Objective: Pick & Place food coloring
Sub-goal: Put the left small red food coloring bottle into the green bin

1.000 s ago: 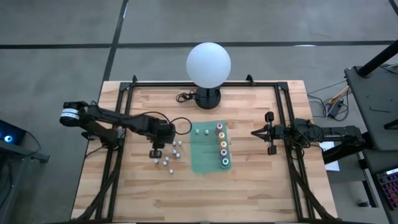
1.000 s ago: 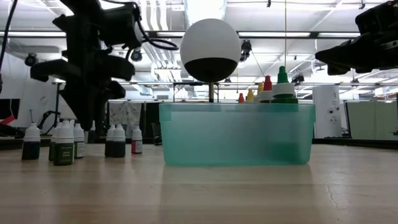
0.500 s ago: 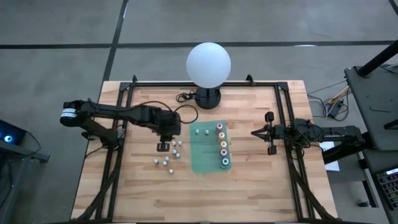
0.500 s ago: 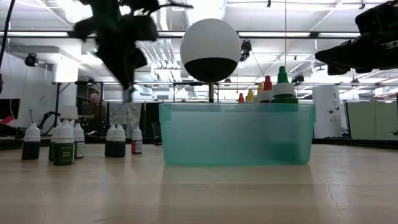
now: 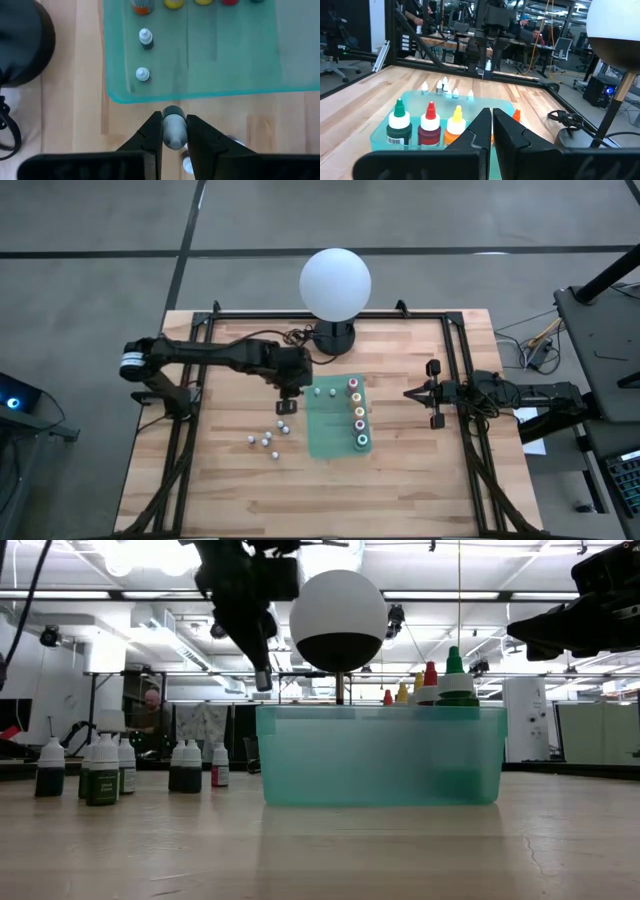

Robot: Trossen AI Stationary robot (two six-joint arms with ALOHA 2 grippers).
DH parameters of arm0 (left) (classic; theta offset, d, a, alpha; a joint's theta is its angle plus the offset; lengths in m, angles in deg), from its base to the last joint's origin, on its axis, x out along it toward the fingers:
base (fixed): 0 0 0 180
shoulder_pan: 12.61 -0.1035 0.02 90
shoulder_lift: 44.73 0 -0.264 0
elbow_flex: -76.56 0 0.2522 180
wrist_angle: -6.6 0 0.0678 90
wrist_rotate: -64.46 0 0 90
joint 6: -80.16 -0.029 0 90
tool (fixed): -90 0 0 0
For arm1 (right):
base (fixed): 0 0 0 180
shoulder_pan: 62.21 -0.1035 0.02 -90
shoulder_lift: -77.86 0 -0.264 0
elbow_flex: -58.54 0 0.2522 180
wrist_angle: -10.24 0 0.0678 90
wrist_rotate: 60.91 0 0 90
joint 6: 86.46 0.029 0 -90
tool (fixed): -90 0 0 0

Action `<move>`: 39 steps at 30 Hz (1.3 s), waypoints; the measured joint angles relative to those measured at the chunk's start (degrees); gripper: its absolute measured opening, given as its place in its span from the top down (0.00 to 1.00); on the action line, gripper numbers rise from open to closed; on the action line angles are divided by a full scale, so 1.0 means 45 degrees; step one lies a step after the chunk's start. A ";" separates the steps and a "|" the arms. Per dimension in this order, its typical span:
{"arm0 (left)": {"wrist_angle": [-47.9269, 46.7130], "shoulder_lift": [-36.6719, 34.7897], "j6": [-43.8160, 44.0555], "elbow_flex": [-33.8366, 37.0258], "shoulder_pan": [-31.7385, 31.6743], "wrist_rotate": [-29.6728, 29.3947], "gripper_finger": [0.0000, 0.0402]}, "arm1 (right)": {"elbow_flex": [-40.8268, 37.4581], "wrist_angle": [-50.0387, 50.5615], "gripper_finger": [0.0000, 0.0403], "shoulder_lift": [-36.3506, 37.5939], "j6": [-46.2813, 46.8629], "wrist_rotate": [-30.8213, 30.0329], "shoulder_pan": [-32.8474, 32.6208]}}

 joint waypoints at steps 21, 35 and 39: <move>-0.0763 0.2844 -0.0062 -0.3100 -0.0015 0.0325 0.89 | -0.0004 -0.0001 0.98 0.0000 0.0001 -0.0010 0.0005; -0.0566 0.3802 0.0003 -0.3367 -0.0010 0.0748 0.89 | 0.0000 -0.0001 0.98 0.0000 -0.0029 0.0004 0.0000; -0.0115 0.3972 -0.0337 -0.3382 -0.0041 0.0747 0.89 | 0.0000 -0.0001 0.98 0.0000 -0.0022 0.0001 0.0000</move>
